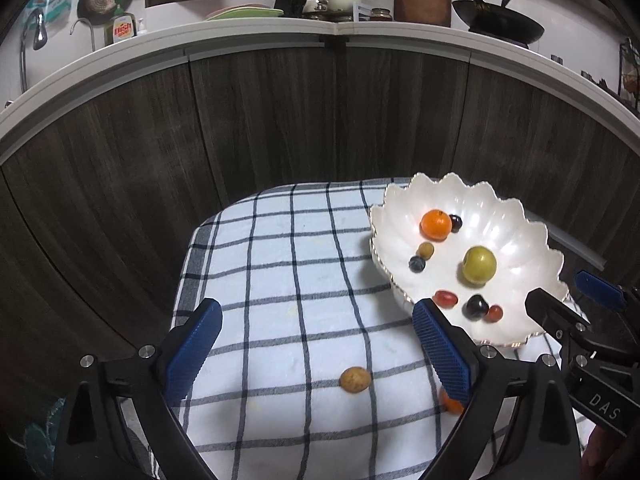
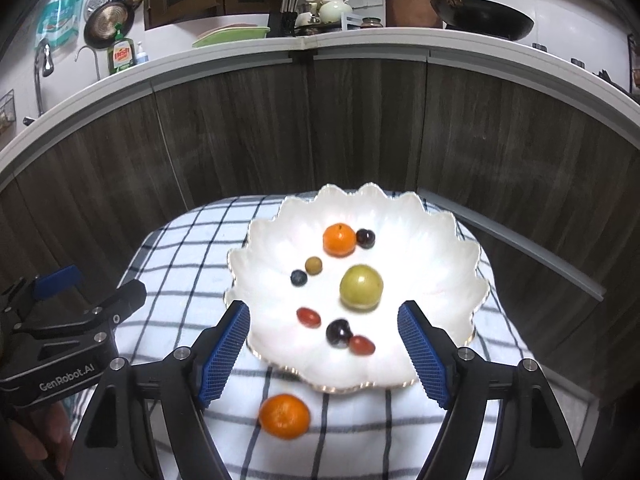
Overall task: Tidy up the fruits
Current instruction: 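Withdraw both grippers from the bowl toward the longan and mandarin on the cloth, then grasp the brown longan with the left gripper while the right grasps the mandarin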
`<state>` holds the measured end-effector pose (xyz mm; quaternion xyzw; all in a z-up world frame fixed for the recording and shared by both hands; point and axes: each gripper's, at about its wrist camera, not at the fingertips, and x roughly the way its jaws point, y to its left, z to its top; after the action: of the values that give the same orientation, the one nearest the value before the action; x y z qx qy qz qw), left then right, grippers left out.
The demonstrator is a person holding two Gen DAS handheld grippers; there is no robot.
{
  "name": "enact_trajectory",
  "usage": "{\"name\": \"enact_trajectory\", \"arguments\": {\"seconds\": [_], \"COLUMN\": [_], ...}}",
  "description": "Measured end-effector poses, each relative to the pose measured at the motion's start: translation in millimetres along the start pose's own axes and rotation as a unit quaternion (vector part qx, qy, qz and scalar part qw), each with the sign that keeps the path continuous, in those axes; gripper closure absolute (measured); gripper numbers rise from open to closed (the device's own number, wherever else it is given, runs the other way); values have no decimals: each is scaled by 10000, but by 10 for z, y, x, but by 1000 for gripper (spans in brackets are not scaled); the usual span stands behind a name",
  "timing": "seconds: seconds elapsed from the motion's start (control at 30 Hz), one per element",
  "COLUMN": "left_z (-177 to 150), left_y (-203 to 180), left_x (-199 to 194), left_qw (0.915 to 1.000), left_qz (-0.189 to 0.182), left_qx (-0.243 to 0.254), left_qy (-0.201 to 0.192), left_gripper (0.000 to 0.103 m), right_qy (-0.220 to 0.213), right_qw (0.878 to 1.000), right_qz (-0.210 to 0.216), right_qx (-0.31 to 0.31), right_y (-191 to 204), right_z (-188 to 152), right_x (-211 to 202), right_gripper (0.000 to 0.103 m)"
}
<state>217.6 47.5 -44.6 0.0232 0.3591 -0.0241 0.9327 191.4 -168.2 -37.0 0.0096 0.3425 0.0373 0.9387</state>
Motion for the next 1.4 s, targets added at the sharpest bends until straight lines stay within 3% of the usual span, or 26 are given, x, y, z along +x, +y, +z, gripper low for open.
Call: {"name": "enact_trajectory", "arguments": {"seconds": [1.07, 1.4], "left_z": [-561, -680], "left_y": [-52, -140], "left_x": [580, 844], "left_qw": [9965, 9935], "left_qz": [-311, -303], "left_qx": [526, 660], "left_qy": [564, 882], "left_gripper": [7, 21], "right_qy": [680, 873], "right_qw": [9972, 9959], "right_qz": [-215, -132], "right_qx": [-237, -198], "right_y": [235, 226], "right_z": [-733, -825], "right_x": [338, 522], "right_gripper": [26, 26]}}
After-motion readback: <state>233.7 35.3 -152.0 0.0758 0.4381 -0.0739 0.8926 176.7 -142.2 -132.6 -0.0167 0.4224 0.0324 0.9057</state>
